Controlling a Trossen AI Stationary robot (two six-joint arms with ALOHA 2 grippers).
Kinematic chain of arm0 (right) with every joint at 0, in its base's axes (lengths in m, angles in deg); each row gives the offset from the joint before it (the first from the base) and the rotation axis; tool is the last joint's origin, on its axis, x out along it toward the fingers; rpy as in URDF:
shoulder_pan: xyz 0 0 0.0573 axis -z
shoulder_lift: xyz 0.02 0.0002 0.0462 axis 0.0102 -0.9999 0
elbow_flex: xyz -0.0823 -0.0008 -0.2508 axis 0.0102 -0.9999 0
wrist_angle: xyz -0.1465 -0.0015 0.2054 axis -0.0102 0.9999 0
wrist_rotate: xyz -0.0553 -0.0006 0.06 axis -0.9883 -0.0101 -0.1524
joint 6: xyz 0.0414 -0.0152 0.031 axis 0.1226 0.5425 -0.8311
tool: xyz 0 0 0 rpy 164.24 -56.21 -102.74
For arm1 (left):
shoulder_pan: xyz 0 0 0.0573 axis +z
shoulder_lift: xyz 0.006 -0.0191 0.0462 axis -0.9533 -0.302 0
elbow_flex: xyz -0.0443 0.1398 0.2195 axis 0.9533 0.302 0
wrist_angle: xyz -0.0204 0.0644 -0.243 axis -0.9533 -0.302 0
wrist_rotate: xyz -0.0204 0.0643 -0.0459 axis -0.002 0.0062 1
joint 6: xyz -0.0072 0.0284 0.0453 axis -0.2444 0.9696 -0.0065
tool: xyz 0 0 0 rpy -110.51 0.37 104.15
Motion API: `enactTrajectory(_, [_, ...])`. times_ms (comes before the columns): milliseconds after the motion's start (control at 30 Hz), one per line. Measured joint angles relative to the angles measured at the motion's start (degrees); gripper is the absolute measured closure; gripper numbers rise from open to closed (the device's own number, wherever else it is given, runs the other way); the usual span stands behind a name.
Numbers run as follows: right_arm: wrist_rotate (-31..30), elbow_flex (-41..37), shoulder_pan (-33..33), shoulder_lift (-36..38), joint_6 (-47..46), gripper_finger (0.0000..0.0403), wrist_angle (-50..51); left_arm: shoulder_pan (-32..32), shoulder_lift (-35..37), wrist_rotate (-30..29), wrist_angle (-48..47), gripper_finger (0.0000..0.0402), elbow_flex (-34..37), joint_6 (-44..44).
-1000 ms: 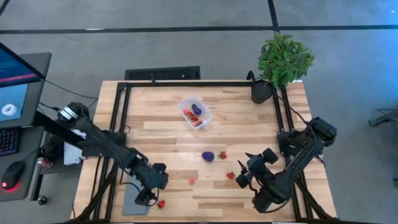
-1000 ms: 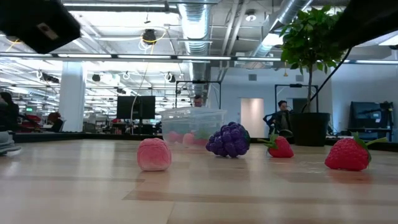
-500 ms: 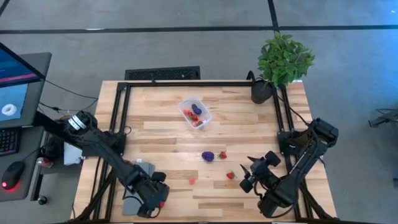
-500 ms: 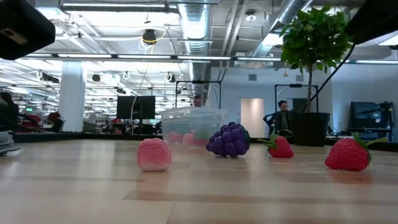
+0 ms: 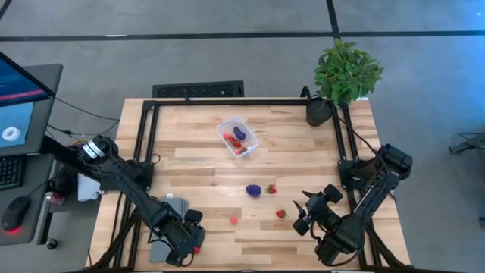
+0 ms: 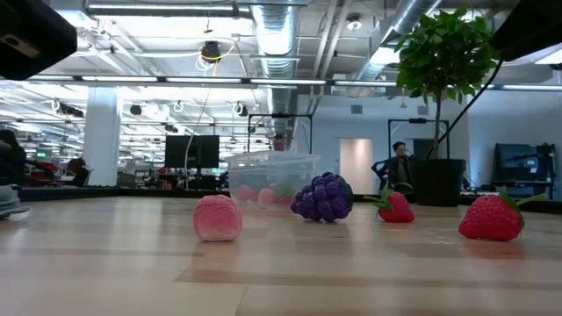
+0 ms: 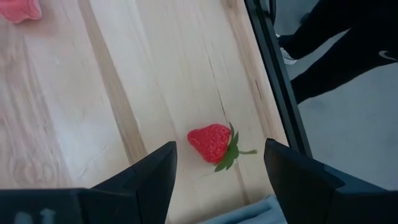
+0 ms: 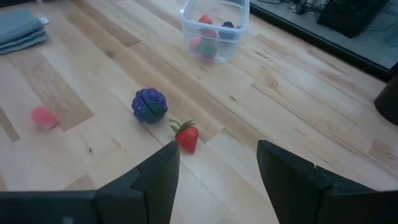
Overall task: Pick and placing Produce into tupperware
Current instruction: Put the strawberry into the transparent container
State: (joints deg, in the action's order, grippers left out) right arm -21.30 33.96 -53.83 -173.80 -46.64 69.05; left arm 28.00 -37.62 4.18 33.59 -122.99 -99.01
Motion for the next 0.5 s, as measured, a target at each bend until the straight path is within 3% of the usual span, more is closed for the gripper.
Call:
enactTrajectory(300, [0.00,0.00,-0.48,0.00,0.01,0.0163,0.05,0.35,-0.36,0.16,0.36,0.0171,0.20,1.92])
enactTrajectory(500, [0.00,-0.02,-0.48,0.00,-0.01,0.0163,0.17,0.46,-4.43,4.97,0.98,0.0171,0.16,2.58])
